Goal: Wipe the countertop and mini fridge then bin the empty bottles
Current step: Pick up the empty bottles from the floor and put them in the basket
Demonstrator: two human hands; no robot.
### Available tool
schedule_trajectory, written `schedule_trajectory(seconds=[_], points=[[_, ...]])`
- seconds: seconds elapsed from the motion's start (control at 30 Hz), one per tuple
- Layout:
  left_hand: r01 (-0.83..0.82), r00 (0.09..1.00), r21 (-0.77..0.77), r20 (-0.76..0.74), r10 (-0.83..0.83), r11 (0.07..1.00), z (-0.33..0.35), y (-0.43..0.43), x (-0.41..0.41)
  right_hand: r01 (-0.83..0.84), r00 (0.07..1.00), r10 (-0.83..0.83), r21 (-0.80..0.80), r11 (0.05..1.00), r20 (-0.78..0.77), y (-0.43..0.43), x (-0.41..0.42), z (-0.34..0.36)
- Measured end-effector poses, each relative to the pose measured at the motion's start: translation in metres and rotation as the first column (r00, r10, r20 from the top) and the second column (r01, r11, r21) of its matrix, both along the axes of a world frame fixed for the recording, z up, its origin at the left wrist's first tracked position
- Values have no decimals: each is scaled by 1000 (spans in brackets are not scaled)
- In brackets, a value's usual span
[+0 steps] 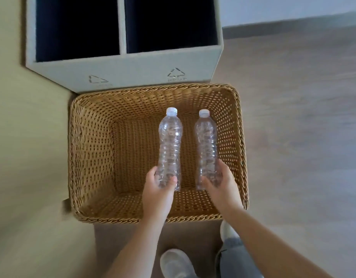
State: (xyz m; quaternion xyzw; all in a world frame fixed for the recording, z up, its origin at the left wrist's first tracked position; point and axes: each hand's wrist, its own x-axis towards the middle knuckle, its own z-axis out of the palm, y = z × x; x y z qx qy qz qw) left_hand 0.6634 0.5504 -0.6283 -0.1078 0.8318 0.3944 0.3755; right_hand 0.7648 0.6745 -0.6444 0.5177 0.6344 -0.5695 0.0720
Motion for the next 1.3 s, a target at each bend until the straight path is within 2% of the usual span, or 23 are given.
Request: schedule_trajectory(seconds=[0.13,0.33,0.73,0.93,1.17,1.3], points=[[-62,998,22,9,62,998,-44,8,-9,127,992,-128,-62,990,3,4,-5,-42],[-88,993,50,79,84,995,-93,9,-9,207,978,-208,-169,964,16,11,-11,-78],[98,990,66,96,-104,993,-133,18,-2,145,987,-131,-175,974,91,10,-14,-105],[111,977,101,172,-127,989,-119,24,2,81,992,-66,-153,985,106,15,-11,-89],[150,985,-59,94,-144,987,-65,16,7,-87,976,95,-49,995,196,19,6,-40],[195,979,-115,-41,-201,974,-18,11,9,-176,967,172,3,984,189,14,4,3]])
